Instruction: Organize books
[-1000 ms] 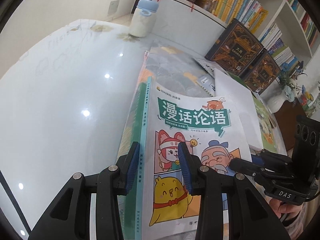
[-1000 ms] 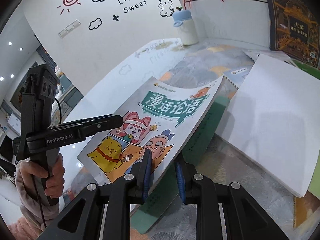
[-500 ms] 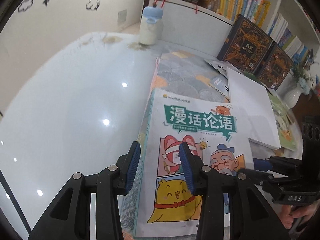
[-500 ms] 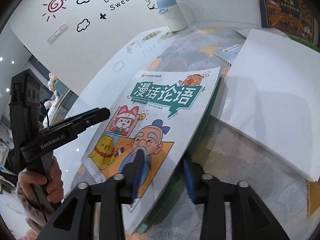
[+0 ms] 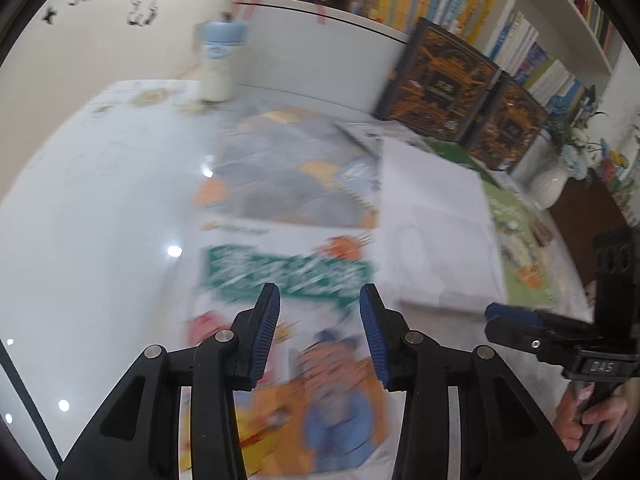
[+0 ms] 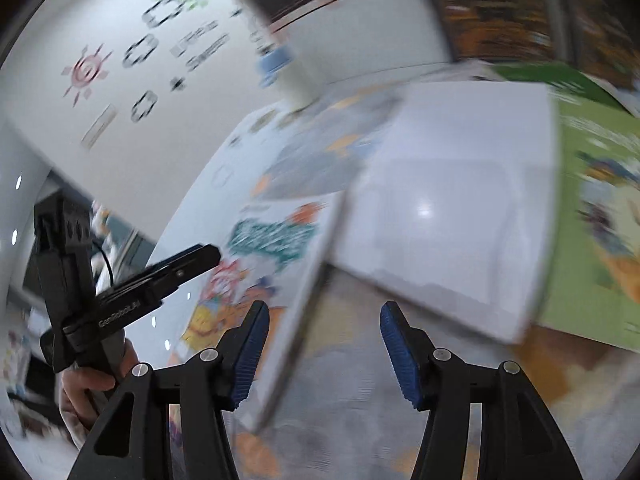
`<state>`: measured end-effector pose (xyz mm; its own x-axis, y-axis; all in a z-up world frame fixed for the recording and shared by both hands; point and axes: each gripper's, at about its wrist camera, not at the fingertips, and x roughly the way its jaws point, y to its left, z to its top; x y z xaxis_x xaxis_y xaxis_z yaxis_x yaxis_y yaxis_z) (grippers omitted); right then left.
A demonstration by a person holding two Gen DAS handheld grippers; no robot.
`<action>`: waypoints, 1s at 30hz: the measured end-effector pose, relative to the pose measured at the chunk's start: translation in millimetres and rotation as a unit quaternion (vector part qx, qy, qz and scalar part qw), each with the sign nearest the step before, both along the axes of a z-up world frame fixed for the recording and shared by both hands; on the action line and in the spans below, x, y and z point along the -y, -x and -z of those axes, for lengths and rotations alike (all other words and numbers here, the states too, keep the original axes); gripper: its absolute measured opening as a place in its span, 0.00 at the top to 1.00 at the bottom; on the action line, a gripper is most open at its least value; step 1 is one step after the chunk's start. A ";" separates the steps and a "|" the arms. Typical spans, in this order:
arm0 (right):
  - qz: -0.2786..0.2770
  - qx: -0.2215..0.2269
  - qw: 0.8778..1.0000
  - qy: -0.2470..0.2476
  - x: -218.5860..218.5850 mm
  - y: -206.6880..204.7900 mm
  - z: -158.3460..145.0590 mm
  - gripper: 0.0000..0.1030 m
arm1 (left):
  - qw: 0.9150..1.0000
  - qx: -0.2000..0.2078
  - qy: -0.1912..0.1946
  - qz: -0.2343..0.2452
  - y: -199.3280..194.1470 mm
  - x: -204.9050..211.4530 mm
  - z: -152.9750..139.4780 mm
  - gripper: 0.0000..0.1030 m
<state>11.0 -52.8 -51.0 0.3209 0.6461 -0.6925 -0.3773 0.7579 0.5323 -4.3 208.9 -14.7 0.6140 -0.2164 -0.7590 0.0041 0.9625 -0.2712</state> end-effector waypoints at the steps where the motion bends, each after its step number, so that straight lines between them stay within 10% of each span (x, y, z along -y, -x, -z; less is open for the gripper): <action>1: 0.016 -0.009 1.000 0.000 12.6 -4.6 3.3 0.46 | 1.000 -0.002 0.006 0.008 -10.7 9.4 -0.2 0.62; 13: 0.088 -0.051 0.994 -0.025 78.5 -34.6 22.1 0.47 | 0.997 -0.055 0.012 0.047 -103.1 75.0 34.9 0.62; 30: 0.096 -0.024 0.994 -0.055 90.4 -89.8 13.3 0.39 | 0.993 -0.086 -0.005 0.076 -115.1 96.6 38.3 0.58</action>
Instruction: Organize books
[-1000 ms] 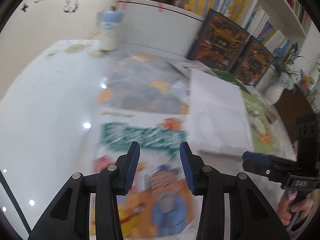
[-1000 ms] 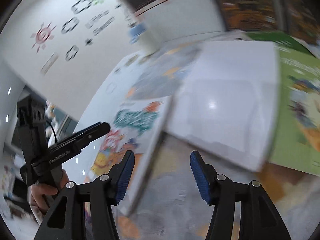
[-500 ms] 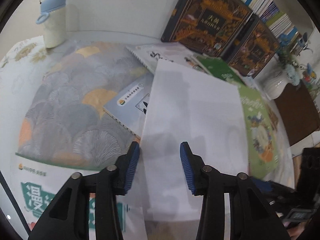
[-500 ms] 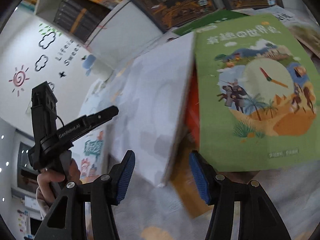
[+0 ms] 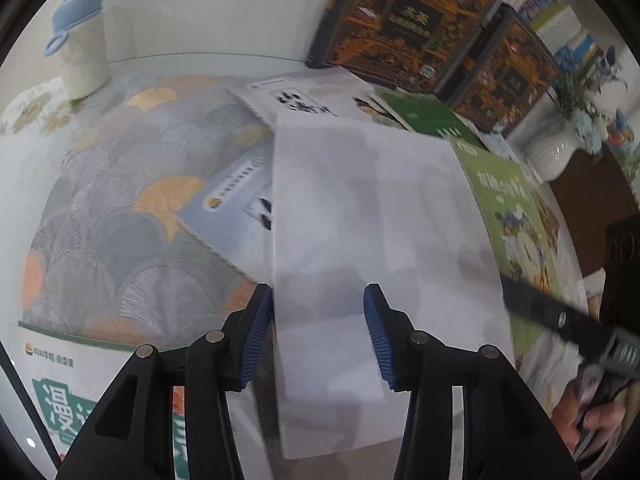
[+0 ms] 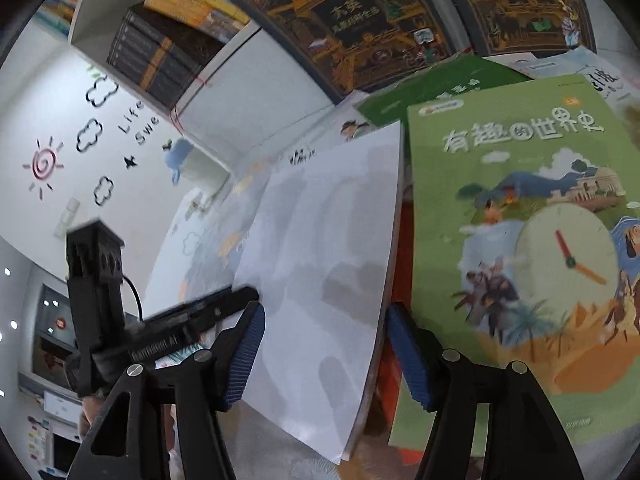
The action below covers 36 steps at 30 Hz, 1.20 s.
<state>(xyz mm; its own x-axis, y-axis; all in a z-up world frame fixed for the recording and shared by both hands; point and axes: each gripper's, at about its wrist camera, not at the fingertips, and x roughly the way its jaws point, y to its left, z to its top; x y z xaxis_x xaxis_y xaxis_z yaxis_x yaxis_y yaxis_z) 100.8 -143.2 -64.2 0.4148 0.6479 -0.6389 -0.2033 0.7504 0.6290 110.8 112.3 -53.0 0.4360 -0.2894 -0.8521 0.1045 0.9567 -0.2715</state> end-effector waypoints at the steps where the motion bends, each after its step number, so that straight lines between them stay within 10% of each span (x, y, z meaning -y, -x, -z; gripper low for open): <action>1: 0.001 -0.005 1.000 -0.001 4.1 -0.8 0.0 0.39 | 1.000 0.000 0.002 0.005 1.8 3.3 -1.8 0.58; 12: -0.096 -0.070 0.992 -0.034 34.3 65.6 23.3 0.38 | 0.996 -0.036 0.069 0.047 65.1 6.3 13.3 0.63; 19: -0.070 -0.071 0.993 -0.069 37.8 47.6 41.7 0.80 | 0.996 -0.035 0.081 0.026 56.6 3.3 14.6 0.67; 36: -0.105 0.025 0.994 -0.020 -0.5 102.8 -19.6 0.80 | 0.993 -0.006 0.119 0.006 102.2 -28.5 -23.4 0.69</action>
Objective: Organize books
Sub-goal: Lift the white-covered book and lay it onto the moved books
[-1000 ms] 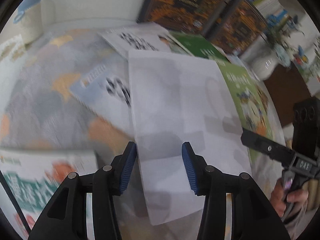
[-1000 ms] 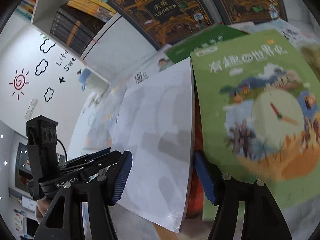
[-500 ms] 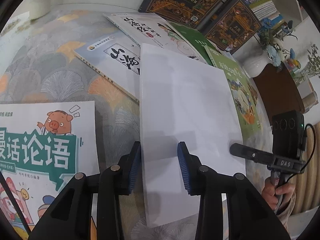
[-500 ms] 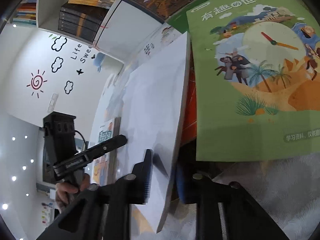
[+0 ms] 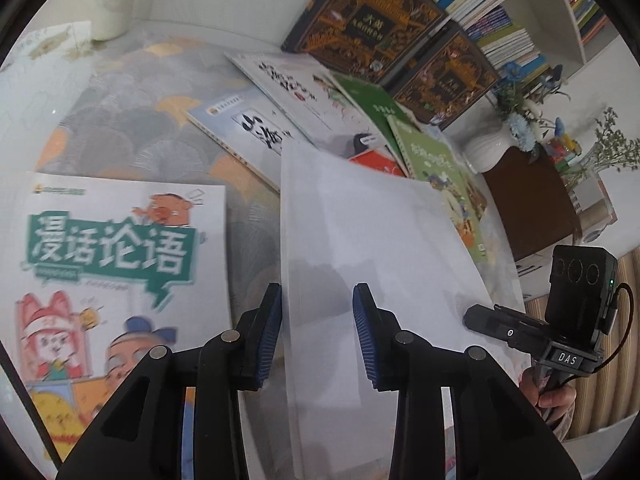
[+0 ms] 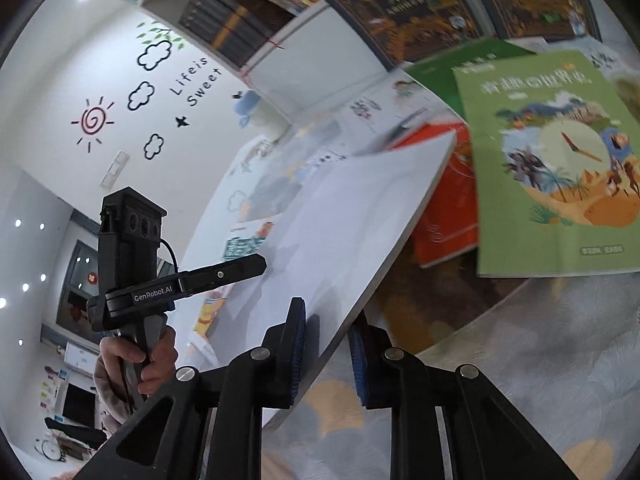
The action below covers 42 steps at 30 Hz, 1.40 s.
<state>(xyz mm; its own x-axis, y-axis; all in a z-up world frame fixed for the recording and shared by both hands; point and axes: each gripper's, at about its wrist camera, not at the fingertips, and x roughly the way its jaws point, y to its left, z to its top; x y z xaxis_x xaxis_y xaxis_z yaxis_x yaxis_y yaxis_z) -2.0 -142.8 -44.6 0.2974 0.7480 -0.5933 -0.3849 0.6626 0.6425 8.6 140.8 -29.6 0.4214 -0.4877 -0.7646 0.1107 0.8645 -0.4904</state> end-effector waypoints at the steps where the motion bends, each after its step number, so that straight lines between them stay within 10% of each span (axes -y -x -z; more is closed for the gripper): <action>1: -0.003 0.003 1.000 0.000 -5.2 2.0 -2.4 0.80 | 1.000 0.005 -0.001 -0.005 4.2 -4.8 -4.1 0.69; 21: -0.080 0.068 0.994 0.012 -124.3 30.7 -26.8 0.80 | 0.993 0.060 -0.001 -0.104 62.1 -112.6 -32.8 0.69; 42: -0.087 0.061 0.993 0.049 -179.8 26.6 25.2 0.78 | 0.987 0.039 -0.075 -0.138 63.7 -142.9 19.7 0.69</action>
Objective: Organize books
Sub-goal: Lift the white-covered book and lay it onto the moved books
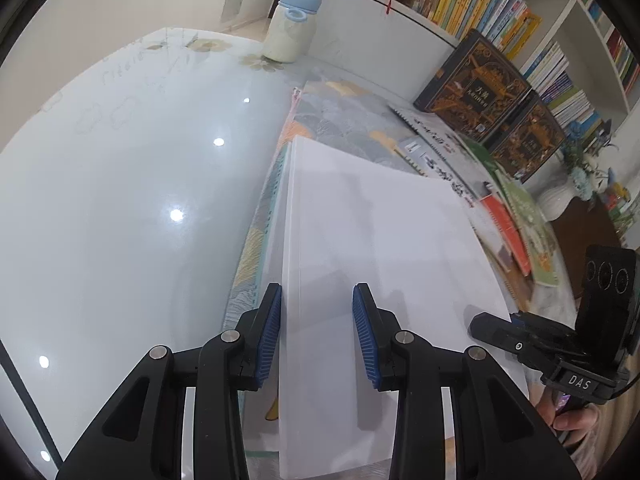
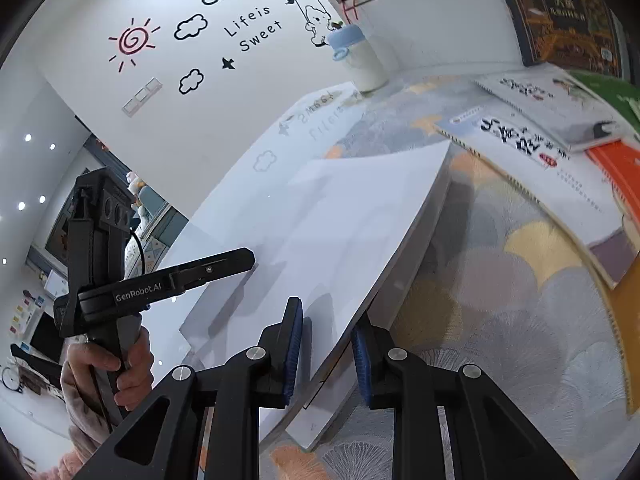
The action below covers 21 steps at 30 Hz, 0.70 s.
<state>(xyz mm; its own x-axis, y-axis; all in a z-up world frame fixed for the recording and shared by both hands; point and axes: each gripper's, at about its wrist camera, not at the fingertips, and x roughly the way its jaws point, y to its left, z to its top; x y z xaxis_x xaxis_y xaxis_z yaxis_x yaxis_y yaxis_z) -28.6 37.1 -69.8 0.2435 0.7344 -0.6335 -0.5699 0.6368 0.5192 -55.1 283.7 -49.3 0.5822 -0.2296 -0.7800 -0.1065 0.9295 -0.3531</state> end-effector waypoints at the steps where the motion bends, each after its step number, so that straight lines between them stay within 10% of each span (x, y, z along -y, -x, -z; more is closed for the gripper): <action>1: 0.001 0.000 1.000 0.004 -2.0 -0.7 1.0 0.78 | 1.000 0.002 -0.001 -0.002 0.4 -1.0 0.4 0.69; 21: -0.007 -0.014 1.000 0.011 -8.3 -4.1 8.4 0.77 | 0.998 0.000 -0.052 -0.019 3.9 6.6 -5.4 0.67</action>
